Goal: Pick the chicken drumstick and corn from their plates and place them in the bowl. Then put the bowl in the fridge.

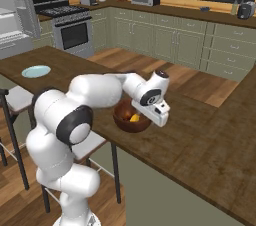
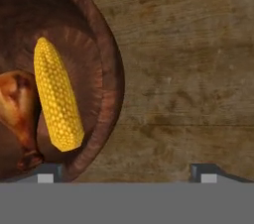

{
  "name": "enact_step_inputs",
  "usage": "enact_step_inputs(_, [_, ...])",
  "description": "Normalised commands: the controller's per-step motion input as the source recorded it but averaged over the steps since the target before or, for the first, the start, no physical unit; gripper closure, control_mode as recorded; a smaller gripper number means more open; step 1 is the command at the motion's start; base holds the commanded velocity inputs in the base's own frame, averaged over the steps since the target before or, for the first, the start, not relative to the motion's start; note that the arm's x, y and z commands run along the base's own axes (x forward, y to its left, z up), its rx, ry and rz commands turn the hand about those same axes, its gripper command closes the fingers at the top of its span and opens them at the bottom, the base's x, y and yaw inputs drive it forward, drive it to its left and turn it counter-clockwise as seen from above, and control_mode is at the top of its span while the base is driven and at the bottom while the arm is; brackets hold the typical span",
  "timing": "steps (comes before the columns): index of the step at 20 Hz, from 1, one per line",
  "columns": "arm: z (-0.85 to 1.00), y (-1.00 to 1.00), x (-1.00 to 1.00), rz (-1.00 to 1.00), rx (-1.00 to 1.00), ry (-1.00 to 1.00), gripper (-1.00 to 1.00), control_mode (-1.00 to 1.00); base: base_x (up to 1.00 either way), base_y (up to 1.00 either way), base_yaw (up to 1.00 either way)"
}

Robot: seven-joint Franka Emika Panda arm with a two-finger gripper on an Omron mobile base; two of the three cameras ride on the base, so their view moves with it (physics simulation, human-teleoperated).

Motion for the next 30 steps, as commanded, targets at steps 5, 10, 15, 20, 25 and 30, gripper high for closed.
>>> enact_step_inputs(5, [-0.33, 0.00, 0.55, -0.07, 0.10, 0.02, -1.00, -1.00, 0.00, 0.00, 0.00])
enact_step_inputs(10, [-0.29, 0.01, 0.37, -0.05, 0.00, 0.04, -1.00, -1.00, 0.00, 0.00, 0.00])
enact_step_inputs(15, [-0.50, 0.23, 0.11, -0.02, 0.00, 0.05, 1.00, -1.00, 0.00, 0.00, 0.00])
enact_step_inputs(20, [-0.46, 0.62, 0.00, -0.02, 0.00, 0.01, 1.00, -1.00, 0.00, 0.00, 0.00])
enact_step_inputs(25, [-0.47, 0.93, -0.22, -0.02, -0.08, 0.08, 1.00, -1.00, 0.00, 0.00, 0.00])
enact_step_inputs(30, [0.42, 0.43, -0.87, -0.13, -0.09, 0.00, 1.00, -1.00, 0.00, 0.00, 0.00])
